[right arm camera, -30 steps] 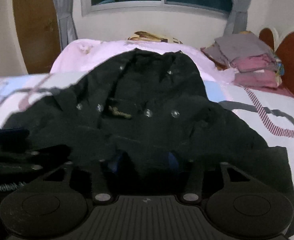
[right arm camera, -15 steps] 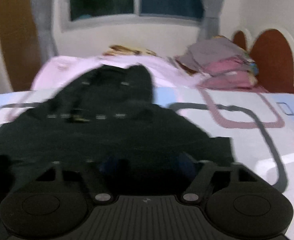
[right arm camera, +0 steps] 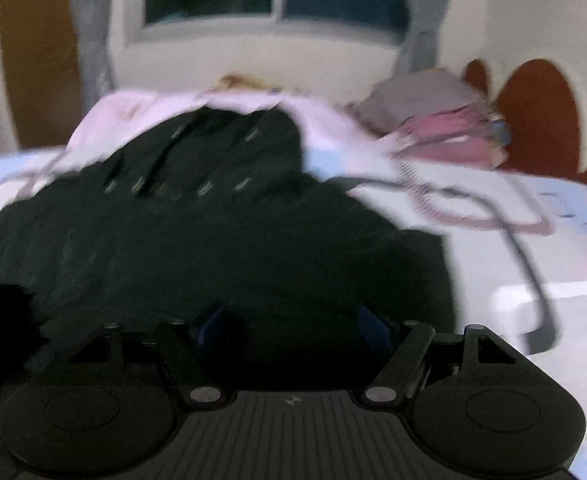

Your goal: Fold large clothes

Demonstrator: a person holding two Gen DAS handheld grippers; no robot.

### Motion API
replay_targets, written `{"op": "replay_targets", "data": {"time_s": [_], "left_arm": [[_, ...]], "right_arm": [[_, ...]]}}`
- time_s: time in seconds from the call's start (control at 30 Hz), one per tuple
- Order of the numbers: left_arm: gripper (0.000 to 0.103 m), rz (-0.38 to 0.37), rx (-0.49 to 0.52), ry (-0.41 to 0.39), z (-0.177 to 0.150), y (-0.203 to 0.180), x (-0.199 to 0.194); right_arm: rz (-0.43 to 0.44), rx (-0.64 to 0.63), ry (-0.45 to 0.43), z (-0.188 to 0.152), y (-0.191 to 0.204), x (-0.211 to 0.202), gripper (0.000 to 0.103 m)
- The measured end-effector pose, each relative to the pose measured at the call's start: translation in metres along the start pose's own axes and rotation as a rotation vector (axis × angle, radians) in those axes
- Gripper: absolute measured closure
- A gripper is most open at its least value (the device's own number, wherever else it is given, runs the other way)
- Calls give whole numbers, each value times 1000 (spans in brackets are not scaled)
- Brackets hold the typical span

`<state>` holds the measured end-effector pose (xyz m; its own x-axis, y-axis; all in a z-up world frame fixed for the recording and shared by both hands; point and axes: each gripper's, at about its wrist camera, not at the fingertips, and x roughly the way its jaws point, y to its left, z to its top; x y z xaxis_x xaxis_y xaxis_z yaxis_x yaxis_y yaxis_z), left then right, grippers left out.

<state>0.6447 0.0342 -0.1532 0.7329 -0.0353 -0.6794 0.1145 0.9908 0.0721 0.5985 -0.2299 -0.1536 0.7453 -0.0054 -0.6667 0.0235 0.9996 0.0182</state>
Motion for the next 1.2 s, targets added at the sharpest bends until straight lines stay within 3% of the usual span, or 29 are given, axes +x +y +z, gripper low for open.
{"op": "replay_targets", "data": {"time_s": [0.07,0.2,0.3,0.33,0.4,0.53,0.8,0.97,1.07,1.13,1.2], "left_arm": [[14,-7,5,32,-4,4,13],[10,-12,-2,36,-4,6,19],[15,-9,9,49,0,6,14],[20,-3,21,44,4,6,9],[19,19,58,5,13,7,0],[15,15,68,-55,48,16,-6],[18,-6,113,-121,127,22,11],[21,-54,97,-96,169,21,50],[27,-66,69,-28,178,18,92],[28,-70,51,-6,181,17,115],[27,-73,39,18,184,17,138]], "right_arm": [[-16,-29,71,-9,-4,19,31],[-15,-46,79,-7,-2,28,31],[-17,-79,101,2,0,25,31],[-9,-87,83,5,-1,17,31],[19,-92,7,18,-4,3,31],[78,-19,-36,58,-12,4,31],[106,43,-80,136,-16,36,31],[149,98,-66,175,-23,71,31],[165,110,-48,188,-25,106,32],[176,121,-22,191,-26,131,44],[187,146,7,193,-30,157,46]]}}
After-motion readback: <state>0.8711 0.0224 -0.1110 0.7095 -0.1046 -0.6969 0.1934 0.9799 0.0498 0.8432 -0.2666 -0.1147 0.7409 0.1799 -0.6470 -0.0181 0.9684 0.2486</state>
